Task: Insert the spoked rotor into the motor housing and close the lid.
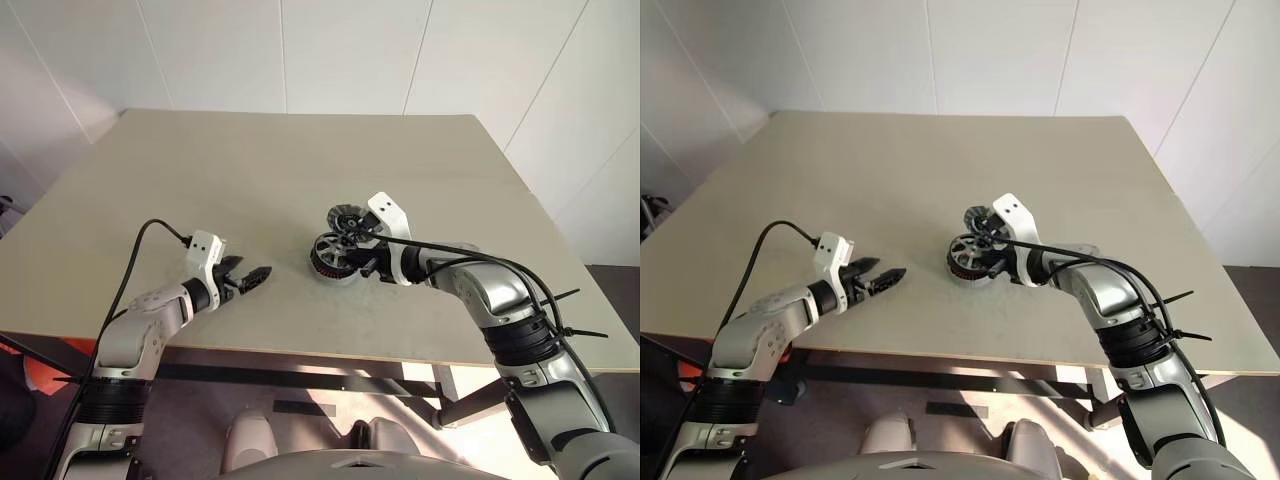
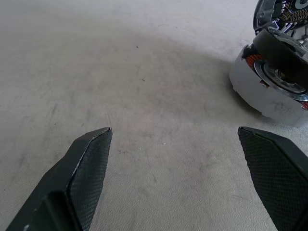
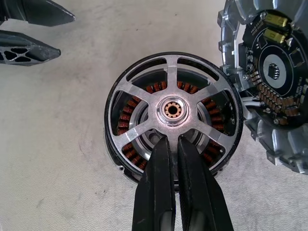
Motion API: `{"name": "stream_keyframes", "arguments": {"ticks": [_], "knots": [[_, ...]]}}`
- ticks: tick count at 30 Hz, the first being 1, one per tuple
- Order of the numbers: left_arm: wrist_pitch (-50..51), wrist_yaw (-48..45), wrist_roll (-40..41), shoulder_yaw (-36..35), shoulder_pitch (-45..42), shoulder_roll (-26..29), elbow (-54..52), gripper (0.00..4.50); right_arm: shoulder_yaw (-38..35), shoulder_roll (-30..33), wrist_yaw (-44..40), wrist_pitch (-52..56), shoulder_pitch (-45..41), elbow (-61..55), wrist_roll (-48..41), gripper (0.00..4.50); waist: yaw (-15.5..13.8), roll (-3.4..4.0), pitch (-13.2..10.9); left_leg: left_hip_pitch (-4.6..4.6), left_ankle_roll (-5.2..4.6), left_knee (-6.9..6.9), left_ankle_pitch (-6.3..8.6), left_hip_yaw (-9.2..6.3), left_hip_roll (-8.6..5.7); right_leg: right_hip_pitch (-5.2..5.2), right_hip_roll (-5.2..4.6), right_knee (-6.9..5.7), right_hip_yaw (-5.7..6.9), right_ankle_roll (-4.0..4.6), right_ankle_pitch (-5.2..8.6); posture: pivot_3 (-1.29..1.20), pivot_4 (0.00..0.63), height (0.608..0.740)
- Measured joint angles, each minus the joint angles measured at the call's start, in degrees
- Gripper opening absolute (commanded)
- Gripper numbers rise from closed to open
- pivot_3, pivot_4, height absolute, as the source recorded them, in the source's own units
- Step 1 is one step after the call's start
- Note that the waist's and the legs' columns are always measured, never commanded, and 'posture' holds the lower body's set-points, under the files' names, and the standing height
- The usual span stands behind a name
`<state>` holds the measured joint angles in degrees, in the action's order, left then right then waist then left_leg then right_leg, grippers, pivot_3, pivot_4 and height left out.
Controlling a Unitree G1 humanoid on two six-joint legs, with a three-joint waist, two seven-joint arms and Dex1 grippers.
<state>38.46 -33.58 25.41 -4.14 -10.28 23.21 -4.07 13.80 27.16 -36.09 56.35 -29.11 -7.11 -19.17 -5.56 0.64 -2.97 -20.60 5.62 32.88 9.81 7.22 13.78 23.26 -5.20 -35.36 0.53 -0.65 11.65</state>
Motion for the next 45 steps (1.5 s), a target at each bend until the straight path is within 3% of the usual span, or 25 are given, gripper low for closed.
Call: {"name": "stream_keyframes", "arguments": {"ticks": [6,10,22,25,26,40,45], "knots": [[0.0,0.0,-0.01,0.0,0.07,0.01,-0.01,4.43,1.5,0.1,0.07,-1.15,0.97,-0.15,1.38,0.02,-0.04,0.0,0.0,-0.01,-0.01,0.0,0.0,0.0,0.0,0.0,0.0,0.0,0.0,0.0,0.0,0.0,0.0,0.74],[0.01,0.0,-0.02,0.0,0.19,0.01,-0.01,4.43,1.04,0.1,-0.62,-0.78,0.96,-0.22,0.85,1.08,-0.02,0.0,0.0,-0.01,-0.01,0.0,0.01,0.0,0.0,0.0,0.0,0.0,0.0,0.0,0.0,0.0,0.0,0.74],[0.01,-0.04,-0.05,0.0,0.2,0.0,0.02,4.43,-5.65,-0.69,-3.81,4.3,0.7,-4.5,-6.79,1.08,0.01,0.0,0.0,0.03,-0.02,0.0,0.01,0.0,0.0,-0.02,0.0,-0.02,0.0,0.0,0.0,0.0,0.0,0.74],[0.01,-0.05,-0.1,0.01,0.19,0.0,0.07,4.43,-5.94,-2.82,-1.85,5.68,0.22,-2.56,-6.77,0.15,0.06,0.0,0.0,0.05,-0.01,0.01,0.01,0.0,0.0,-0.02,0.01,-0.04,0.0,0.0,0.0,0.0,0.0,0.74],[0.01,-0.05,-0.11,0.0,0.2,0.01,0.07,4.43,-5.94,-3.37,-1.19,5.84,0.17,-1.74,-6.72,0.06,0.05,0.0,0.0,0.04,-0.01,0.0,0.01,0.0,0.0,-0.01,0.0,-0.04,0.0,0.0,0.0,0.0,0.0,0.74],[0.11,0.05,-0.13,-0.03,0.66,0.15,0.03,4.43,-4.52,-7.11,1.94,0.21,-1.47,8.49,-3.0,0.06,0.01,-0.02,0.01,0.04,-0.01,0.01,0.01,0.0,0.0,-0.02,-0.01,-0.04,0.02,0.01,0.0,0.0,0.0,0.74],[0.11,0.07,-0.12,-0.03,0.64,0.12,0.03,4.43,-3.77,-7.69,1.93,-3.42,-0.13,9.68,-1.72,0.06,0.12,-0.23,0.24,0.58,-0.24,-0.02,0.14,0.01,-0.01,-0.51,0.0,-0.03,0.01,-0.37,0.24,0.0,0.0,0.74]]}}
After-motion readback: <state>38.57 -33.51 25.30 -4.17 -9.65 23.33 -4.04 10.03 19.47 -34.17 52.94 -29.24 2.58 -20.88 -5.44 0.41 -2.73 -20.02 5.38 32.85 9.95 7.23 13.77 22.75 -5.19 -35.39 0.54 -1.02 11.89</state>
